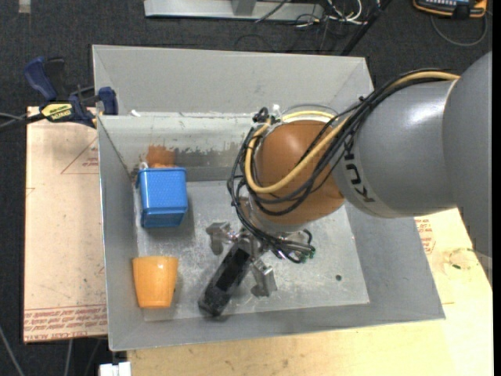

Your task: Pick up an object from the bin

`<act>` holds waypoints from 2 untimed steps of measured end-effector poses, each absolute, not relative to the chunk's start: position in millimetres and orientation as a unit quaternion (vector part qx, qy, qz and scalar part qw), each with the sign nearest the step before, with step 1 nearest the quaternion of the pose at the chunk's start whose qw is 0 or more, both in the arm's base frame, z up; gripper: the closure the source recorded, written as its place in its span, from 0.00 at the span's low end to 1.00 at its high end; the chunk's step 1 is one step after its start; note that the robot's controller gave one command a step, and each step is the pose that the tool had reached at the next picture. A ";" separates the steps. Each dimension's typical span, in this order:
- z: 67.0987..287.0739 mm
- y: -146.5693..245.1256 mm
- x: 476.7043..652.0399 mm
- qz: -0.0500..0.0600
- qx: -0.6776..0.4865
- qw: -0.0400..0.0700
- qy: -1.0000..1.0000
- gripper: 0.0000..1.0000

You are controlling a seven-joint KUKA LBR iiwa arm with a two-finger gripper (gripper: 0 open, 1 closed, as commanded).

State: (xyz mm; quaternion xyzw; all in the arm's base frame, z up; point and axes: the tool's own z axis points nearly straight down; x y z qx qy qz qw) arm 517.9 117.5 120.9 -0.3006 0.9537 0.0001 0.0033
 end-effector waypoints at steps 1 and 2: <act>90.6 128.8 511.3 0.001 -0.336 0.002 0.942 0.00; 70.3 117.8 523.3 0.001 -0.419 0.006 0.908 1.00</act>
Offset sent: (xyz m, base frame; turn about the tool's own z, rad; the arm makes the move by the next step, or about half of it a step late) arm 0.0047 -0.0018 -0.0509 -0.2567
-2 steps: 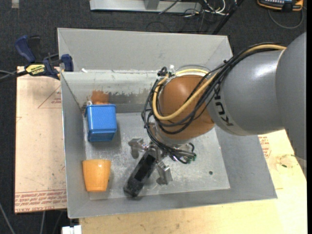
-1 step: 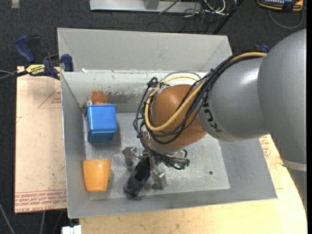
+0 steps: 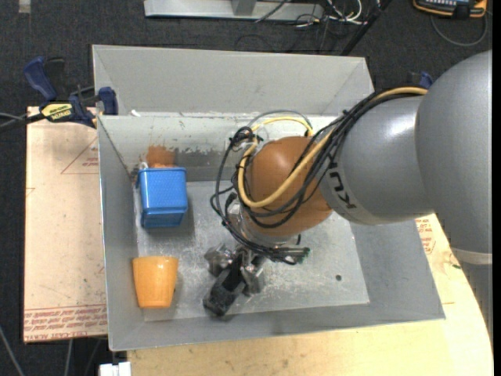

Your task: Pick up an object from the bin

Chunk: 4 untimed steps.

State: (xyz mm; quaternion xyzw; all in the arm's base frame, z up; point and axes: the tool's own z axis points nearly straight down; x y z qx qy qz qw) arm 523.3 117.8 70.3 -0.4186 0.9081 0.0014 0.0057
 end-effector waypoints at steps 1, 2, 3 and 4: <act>70.3 117.8 523.3 0.001 -0.419 0.006 0.908 1.00; 70.7 117.8 523.3 0.002 -0.418 0.006 0.908 1.00; 74.5 117.7 522.1 0.002 -0.418 0.004 0.908 1.00; 93.2 116.9 519.2 0.003 -0.418 -0.001 0.908 1.00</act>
Offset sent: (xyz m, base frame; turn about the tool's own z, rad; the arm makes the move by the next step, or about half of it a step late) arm -0.0001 -0.0001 0.0042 0.0000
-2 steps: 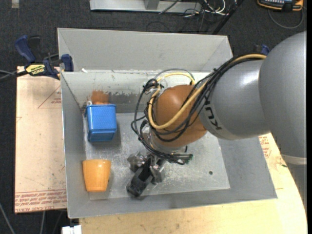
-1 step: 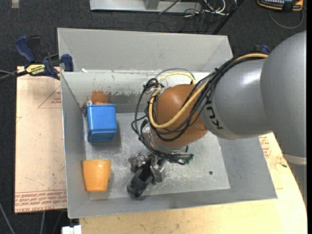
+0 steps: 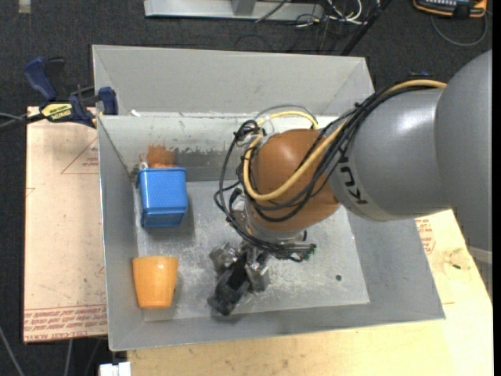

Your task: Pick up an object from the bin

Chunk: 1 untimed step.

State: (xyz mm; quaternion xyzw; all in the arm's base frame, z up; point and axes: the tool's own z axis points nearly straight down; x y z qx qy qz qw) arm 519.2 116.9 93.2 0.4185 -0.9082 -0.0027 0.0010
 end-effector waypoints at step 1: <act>110.0 117.2 521.6 -0.002 0.418 -0.004 -0.909 1.00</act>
Offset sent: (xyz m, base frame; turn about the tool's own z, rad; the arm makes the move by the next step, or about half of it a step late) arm 0.0000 0.0000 0.0003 0.0000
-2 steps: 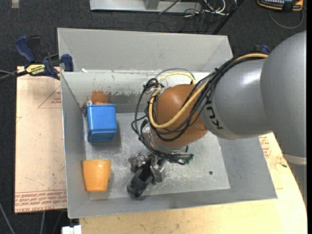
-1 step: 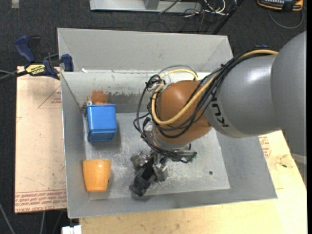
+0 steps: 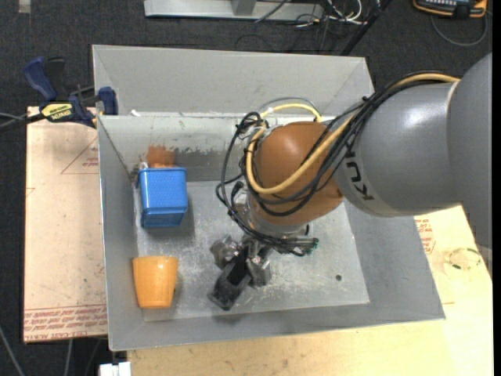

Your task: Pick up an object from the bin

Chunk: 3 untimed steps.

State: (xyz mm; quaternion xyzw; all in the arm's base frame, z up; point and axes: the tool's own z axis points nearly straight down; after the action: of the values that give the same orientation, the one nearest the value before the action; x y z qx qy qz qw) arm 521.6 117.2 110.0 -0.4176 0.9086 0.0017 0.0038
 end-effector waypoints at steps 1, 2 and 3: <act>115.0 117.5 522.5 0.002 -0.418 0.005 0.909 1.00; 115.4 117.4 521.5 0.002 -0.417 0.003 0.909 1.00; 120.9 117.3 520.4 0.002 -0.417 0.002 0.909 1.00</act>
Offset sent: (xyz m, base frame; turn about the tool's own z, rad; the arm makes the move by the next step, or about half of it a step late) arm -0.0002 0.0000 0.0178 0.0000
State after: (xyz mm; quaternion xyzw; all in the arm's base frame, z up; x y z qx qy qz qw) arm 520.4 117.3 120.9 -0.4171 0.9088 0.0025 0.0018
